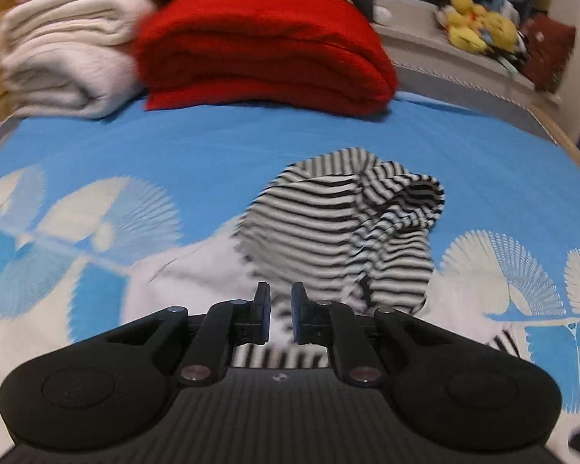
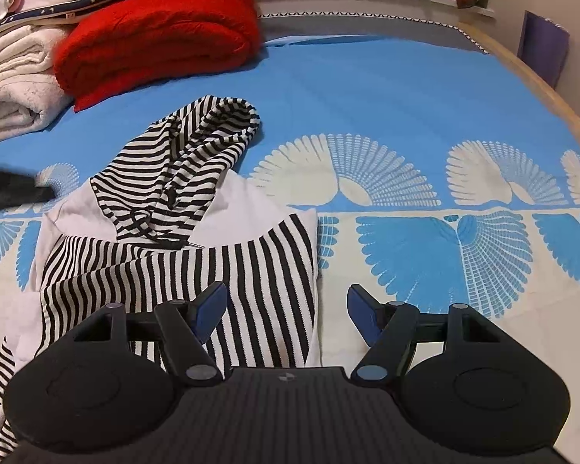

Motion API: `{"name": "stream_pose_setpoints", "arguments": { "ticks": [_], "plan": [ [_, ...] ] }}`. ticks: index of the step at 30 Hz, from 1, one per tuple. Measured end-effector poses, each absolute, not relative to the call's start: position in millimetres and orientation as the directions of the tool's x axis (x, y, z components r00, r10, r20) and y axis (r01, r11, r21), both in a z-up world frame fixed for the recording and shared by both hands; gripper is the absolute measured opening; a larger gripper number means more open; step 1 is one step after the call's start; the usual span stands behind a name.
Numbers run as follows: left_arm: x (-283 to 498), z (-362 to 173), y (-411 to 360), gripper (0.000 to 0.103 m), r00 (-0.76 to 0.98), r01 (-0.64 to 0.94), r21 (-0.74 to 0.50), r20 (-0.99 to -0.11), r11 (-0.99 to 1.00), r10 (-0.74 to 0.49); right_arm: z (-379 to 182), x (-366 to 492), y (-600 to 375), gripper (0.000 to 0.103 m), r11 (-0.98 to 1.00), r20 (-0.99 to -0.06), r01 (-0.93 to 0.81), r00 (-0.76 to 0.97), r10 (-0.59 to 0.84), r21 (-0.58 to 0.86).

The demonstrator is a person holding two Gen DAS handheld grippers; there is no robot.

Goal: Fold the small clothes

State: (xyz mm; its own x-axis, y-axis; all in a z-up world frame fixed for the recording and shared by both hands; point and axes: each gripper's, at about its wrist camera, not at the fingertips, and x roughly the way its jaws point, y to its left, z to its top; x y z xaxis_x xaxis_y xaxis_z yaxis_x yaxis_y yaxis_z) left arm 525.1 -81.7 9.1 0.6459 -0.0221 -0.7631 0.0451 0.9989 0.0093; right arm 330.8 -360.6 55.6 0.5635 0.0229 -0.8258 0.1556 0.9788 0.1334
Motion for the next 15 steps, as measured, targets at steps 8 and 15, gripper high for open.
{"name": "stream_pose_setpoints", "arguments": {
  "ticks": [8,15],
  "plan": [
    [660.0,-42.7,-99.7,0.019,0.603,-0.043,-0.147,-0.792,0.988,-0.091,50.4,338.5,-366.1,0.071,0.976,-0.832,0.166,0.553,0.029,0.145],
    [755.2,-68.9,-133.6,0.047,0.606,-0.031,-0.043,-0.795,0.999,-0.016,41.6,347.8,-370.7,0.071,0.973,-0.844,0.178,0.536,0.028,0.146]
  ]
}}
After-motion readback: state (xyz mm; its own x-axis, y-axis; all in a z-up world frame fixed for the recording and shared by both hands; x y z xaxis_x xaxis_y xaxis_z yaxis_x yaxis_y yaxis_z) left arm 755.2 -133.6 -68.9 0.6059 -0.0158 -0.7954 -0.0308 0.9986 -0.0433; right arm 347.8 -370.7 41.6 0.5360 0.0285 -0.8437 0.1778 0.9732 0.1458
